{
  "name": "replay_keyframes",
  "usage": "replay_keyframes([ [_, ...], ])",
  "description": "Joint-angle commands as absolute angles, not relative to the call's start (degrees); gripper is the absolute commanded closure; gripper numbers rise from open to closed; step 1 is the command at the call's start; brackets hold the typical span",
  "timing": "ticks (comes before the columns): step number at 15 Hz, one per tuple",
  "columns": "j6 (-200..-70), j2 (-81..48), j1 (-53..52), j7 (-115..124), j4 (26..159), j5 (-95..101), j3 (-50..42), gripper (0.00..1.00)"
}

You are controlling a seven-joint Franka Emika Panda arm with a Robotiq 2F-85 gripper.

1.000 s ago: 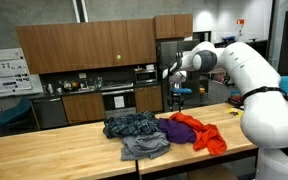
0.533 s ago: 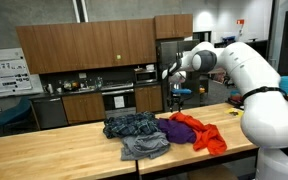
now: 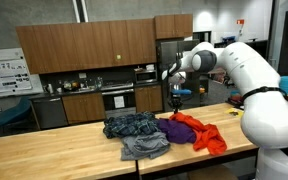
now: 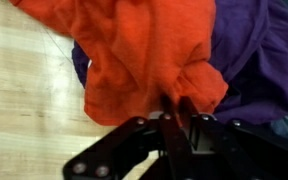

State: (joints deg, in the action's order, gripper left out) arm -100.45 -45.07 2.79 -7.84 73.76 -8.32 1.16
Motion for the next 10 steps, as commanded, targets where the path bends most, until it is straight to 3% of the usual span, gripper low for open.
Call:
replay_keyframes([
  [1, -101.0, -43.6, 3.0, -6.8, 75.2, -7.9, 1.3, 1.0],
  [10, -110.5, -36.5, 5.4, -7.2, 84.3, -10.9, 1.6, 1.0],
])
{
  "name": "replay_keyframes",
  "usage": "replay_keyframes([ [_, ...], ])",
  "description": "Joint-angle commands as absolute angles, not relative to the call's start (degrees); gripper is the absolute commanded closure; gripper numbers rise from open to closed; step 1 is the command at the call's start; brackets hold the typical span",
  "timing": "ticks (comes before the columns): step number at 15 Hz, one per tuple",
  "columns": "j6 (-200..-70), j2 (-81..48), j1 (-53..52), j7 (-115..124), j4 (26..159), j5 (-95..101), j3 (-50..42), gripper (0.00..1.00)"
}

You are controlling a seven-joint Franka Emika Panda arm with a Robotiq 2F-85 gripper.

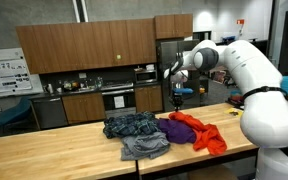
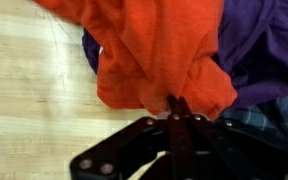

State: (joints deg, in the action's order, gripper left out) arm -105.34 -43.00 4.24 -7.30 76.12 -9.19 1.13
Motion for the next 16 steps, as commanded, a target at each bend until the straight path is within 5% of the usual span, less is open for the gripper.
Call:
replay_keyframes([
  [1, -112.4, -34.5, 5.8, -7.6, 86.9, -11.5, 1.8, 1.0],
  [16, -125.1, -9.7, 7.9, -14.3, 118.1, -17.7, 0.2, 1.0],
])
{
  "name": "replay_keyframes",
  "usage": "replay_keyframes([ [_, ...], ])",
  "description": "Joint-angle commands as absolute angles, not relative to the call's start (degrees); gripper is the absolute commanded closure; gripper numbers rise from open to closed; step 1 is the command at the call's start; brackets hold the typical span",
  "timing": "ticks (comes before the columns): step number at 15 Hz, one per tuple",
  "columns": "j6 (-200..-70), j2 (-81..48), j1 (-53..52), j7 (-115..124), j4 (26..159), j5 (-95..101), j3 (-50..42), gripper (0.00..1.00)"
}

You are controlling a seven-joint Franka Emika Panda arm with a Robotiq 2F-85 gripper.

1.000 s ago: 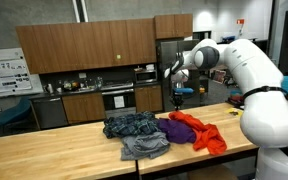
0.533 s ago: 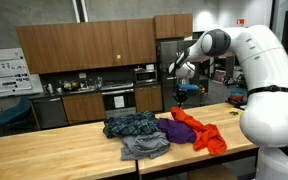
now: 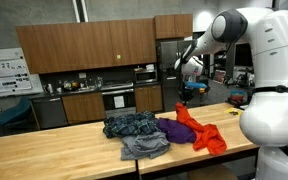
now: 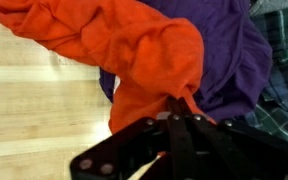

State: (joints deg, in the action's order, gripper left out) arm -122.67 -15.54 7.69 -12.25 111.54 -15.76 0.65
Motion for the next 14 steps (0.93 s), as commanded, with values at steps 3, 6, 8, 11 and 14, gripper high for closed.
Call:
replay_keyframes([
  [3, -126.0, -6.2, 7.7, -14.7, 122.4, -17.3, -0.7, 1.0],
  [6, -126.6, -3.3, 7.6, -14.9, 126.3, -17.3, -1.8, 1.0],
  [8, -127.2, -1.4, 7.4, -14.8, 129.0, -17.0, -2.5, 1.0],
  [11, -128.0, 1.1, 7.2, -14.6, 132.5, -16.6, -3.3, 1.0],
  [14, -128.9, 3.6, 6.9, -14.0, 135.7, -16.5, -3.7, 1.0],
])
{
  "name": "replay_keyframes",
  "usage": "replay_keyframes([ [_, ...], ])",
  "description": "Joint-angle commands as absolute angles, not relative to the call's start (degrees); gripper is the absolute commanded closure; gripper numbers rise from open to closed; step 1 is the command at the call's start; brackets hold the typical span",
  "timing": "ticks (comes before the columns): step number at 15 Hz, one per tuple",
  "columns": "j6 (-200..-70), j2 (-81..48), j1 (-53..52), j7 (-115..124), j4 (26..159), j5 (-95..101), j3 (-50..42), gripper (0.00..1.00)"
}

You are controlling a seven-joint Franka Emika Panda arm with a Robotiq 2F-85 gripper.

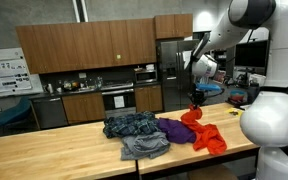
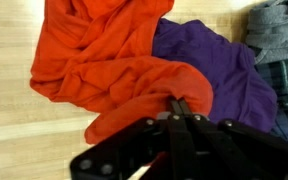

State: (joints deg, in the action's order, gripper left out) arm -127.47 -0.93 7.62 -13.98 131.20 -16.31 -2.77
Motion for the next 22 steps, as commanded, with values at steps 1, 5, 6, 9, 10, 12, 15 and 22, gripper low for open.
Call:
replay_keyframes([
  [1, -129.2, 4.4, 6.8, -13.9, 136.6, -16.6, -3.8, 1.0],
  [5, -129.4, 7.2, 6.6, -13.5, 139.5, -17.0, -4.4, 1.0],
  [6, -129.6, 7.8, 6.6, -13.2, 140.1, -17.1, -4.6, 1.0],
  [9, -129.6, 9.6, 6.7, -12.4, 141.8, -17.6, -5.5, 1.0],
  [10, -129.6, 10.2, 6.8, -11.9, 142.3, -17.7, -5.8, 1.0],
  [12, -129.8, 11.5, 6.9, -10.9, 143.5, -18.3, -6.6, 1.0],
  [15, -130.5, 12.9, 7.0, -9.5, 145.1, -19.2, -7.5, 1.0],
  [22, -132.3, 17.5, 7.0, -6.4, 148.5, -18.6, -8.3, 1.0],
])
